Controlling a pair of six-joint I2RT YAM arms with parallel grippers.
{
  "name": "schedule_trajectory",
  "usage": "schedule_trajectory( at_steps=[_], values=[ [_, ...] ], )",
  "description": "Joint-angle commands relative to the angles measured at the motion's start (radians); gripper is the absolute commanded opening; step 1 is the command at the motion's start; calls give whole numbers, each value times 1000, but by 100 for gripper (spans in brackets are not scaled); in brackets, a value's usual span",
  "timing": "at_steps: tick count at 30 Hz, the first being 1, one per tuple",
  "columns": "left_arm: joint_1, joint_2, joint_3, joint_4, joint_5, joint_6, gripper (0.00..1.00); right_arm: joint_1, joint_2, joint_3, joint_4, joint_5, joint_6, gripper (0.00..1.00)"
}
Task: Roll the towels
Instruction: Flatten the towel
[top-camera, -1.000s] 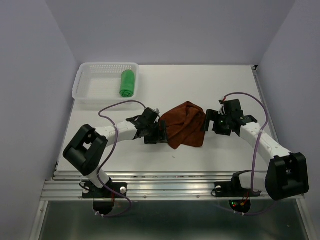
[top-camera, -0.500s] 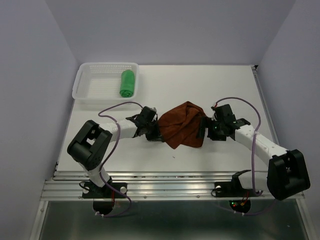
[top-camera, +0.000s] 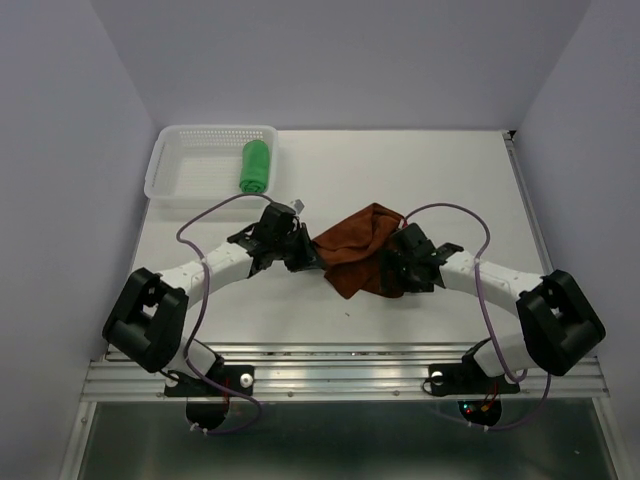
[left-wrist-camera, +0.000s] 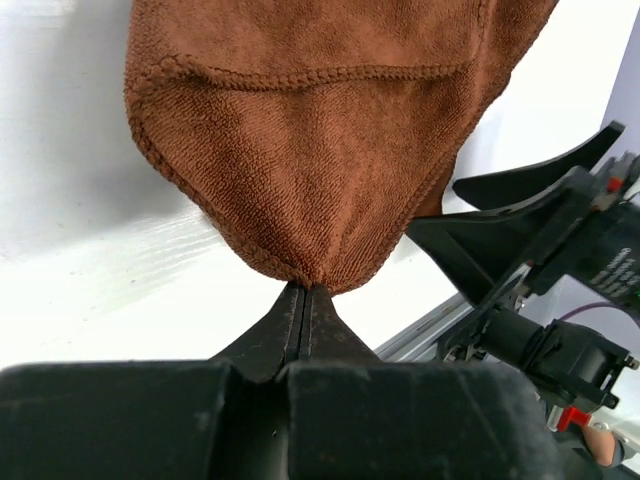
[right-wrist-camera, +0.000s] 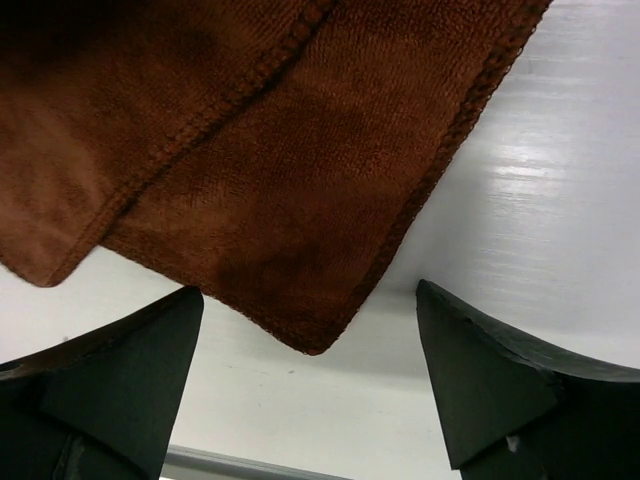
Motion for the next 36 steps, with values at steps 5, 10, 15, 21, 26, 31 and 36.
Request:
schedule_trajectory(
  at_steps=[5,10,15,21,26,31,36],
  values=[
    [68,-102,45,-20,15,-21,0,63,-30,-3,1,114,72,91],
    [116,-151,59,-22,-8,-44,0,83,-87,6,16,77,86,91],
    [153,-197,85,-29,-40,-56,0,104,-81,5,4,96,110,91],
    [162,-209,101,-57,-74,-61,0,234,-76,74,44,120,75,91],
    [173,-220,90,-60,-78,-70,0,336,9,118,87,148,95,91],
    [177,-232,87,-69,-85,-68,0,443,153,195,75,243,150,89],
    [179,-243,76,-79,-89,-65,0,505,245,250,32,347,238,79]
  ],
)
